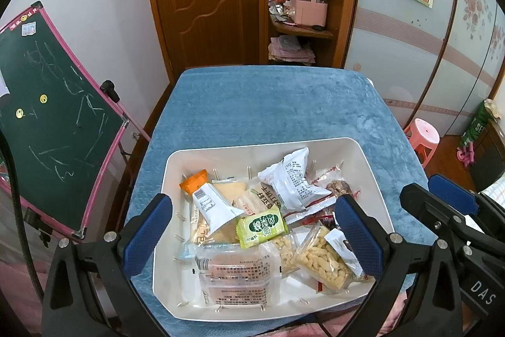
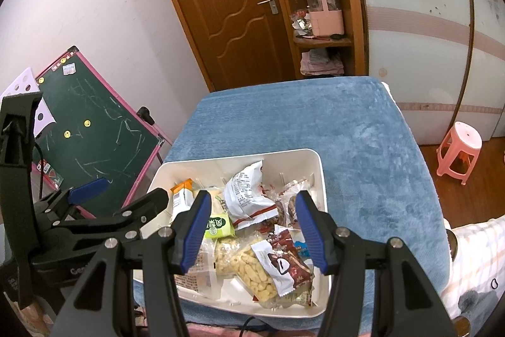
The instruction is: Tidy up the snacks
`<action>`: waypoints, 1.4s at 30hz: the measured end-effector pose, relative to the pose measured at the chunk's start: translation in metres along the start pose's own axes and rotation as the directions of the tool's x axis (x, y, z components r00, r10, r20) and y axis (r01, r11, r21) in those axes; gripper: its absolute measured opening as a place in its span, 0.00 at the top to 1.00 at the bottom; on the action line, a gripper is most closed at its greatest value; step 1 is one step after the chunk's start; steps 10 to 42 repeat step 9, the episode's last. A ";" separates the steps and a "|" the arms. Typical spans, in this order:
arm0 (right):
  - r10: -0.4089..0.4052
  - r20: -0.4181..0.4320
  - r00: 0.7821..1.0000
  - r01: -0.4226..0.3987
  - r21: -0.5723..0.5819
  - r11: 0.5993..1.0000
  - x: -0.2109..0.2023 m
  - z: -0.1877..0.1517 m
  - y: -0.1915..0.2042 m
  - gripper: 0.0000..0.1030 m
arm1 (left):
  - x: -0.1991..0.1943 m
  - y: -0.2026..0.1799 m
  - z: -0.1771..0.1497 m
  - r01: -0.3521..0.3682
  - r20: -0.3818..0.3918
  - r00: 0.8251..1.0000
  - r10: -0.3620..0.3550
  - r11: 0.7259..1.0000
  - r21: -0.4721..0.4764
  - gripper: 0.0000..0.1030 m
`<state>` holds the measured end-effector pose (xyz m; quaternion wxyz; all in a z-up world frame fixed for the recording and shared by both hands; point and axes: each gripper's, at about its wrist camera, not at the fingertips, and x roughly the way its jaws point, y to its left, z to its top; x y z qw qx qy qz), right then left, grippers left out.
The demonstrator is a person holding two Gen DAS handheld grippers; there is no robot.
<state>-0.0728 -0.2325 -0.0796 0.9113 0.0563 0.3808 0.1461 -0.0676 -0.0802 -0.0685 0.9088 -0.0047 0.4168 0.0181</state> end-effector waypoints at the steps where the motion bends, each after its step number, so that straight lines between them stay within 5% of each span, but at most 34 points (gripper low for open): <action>1: -0.001 -0.001 1.000 0.001 0.001 1.000 0.000 -0.001 0.001 0.45 | 0.000 0.000 0.000 0.000 -0.001 1.000 0.000 1.000 0.001 0.00; 42: -0.002 -0.002 1.000 0.002 0.007 1.000 0.000 -0.005 0.002 0.45 | 0.002 0.003 -0.003 0.004 -0.011 1.000 -0.004 1.000 -0.001 0.00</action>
